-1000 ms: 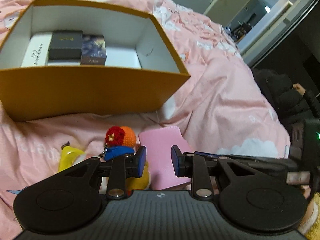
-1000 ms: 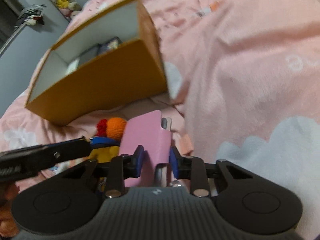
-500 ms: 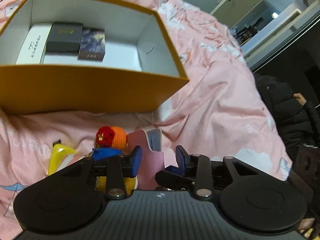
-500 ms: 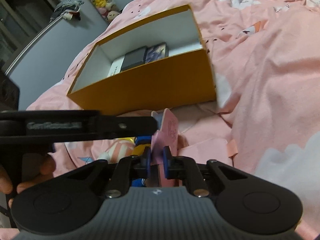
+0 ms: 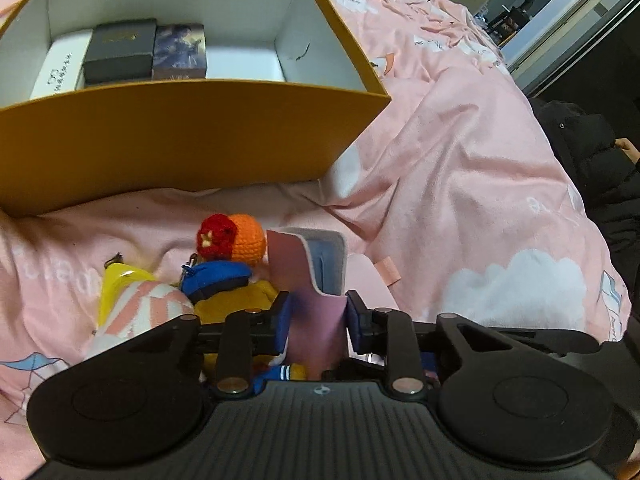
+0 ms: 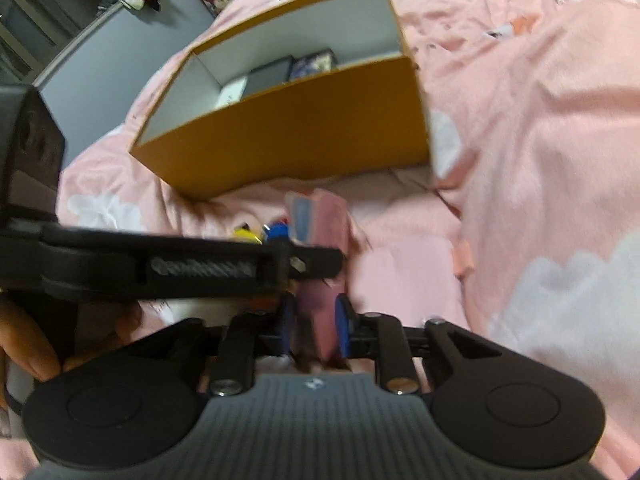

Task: Organize objects
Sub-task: 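Lift the pink card holder with the left tool while the right tool grasps the pink pouch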

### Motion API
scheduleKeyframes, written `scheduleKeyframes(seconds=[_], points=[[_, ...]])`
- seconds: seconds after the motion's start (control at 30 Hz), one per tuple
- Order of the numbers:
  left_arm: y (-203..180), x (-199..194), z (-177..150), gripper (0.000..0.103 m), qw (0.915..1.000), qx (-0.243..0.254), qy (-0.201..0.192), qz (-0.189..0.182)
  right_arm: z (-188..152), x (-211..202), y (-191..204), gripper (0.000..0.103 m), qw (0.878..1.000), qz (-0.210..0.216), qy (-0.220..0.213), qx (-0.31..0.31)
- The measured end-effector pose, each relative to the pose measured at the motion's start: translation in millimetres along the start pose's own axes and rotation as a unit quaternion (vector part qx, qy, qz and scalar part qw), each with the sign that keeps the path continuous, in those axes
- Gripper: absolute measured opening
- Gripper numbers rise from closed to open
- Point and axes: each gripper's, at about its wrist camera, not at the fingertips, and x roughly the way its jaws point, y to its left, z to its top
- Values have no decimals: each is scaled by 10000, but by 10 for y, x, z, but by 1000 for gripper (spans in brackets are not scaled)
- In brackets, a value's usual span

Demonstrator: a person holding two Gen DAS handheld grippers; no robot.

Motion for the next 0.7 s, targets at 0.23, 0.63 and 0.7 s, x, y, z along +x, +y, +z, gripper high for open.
scheduleKeyframes(seconds=[0.23,0.63,0.7], points=[[-109,1,-46,30,9991,367,-18,228,-110,114,57,37,9945,-814,438,-493],[93,-403,-93,24,9980,30,-571,-256,-182,592,338,57,9634,-1815,862,-1773],[140,-496,-96,22,9971,-80,-660,-381,-173,577,321,44,9617,-1958,787,-1752]])
